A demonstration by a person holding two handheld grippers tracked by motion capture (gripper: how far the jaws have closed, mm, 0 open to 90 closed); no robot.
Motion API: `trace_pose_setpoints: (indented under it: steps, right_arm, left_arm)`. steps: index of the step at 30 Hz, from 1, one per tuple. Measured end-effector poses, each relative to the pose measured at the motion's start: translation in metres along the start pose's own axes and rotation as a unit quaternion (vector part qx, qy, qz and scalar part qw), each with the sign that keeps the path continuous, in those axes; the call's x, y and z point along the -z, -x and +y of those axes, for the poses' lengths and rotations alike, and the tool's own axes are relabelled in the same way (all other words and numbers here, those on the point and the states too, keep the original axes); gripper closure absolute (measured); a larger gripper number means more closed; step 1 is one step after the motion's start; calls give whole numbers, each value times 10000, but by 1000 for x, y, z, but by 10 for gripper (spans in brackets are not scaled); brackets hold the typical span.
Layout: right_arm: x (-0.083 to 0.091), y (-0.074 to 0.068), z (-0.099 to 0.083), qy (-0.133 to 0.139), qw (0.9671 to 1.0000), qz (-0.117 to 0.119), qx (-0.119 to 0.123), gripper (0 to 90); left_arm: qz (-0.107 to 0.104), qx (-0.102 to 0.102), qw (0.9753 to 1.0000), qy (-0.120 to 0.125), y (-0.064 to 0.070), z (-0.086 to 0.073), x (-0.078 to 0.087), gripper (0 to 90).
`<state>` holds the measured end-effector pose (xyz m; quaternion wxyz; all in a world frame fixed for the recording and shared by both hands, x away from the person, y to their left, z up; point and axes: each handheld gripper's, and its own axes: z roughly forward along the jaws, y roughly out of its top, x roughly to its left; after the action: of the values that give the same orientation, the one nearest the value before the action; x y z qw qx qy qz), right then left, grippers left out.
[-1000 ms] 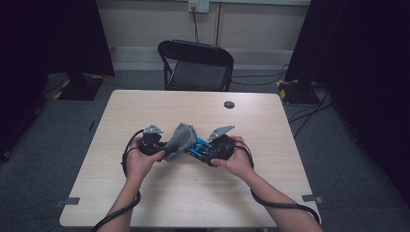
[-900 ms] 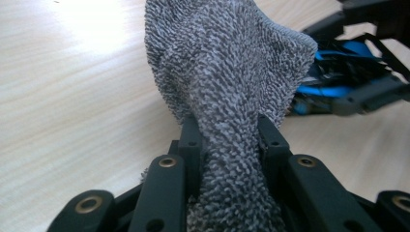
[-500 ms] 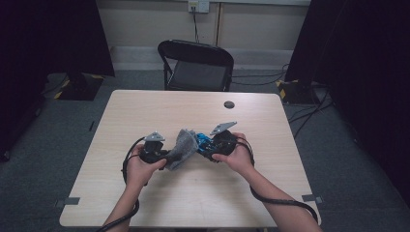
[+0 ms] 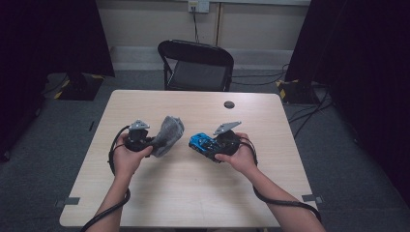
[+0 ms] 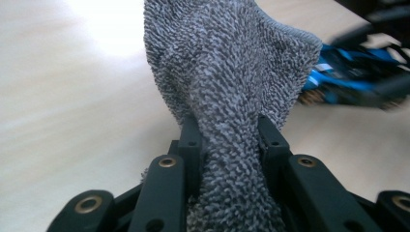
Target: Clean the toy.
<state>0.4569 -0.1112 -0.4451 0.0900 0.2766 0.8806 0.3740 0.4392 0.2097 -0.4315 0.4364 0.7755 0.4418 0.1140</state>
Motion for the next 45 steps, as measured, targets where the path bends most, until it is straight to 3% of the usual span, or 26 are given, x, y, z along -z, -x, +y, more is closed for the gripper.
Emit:
trace_pose_setpoints:
  steps: [3, 6, 16, 33, 42, 45]
  right_arm:
    - [1, -5, 2, 27, 10000, 44, 69, 283]
    - [1, -9, 4, 42, 9998, 114, 145, 283]
    - [-4, -15, 5, -17, 9996, 141, 261, 283]
    - [-3, 4, 2, -86, 9998, -145, 71, 283]
    - [-6, 11, 6, -104, 9996, -260, -51, 283]
    - [-6, 13, 6, -104, 9995, -290, -67, 283]
  left_arm:
    - [88, 2, 10000, -24, -1, 7, -8, 701]
    - [42, -51, 9999, -128, 1, 11, -17, 701]
    - [-428, -217, 9986, -199, 20, 15, -44, 701]
    - [-789, -262, 9962, -278, 29, 1, -39, 701]
    - [-1112, -252, 9931, -257, 38, -7, -34, 702]
    - [-1116, -297, 9930, -263, 38, -9, -30, 701]
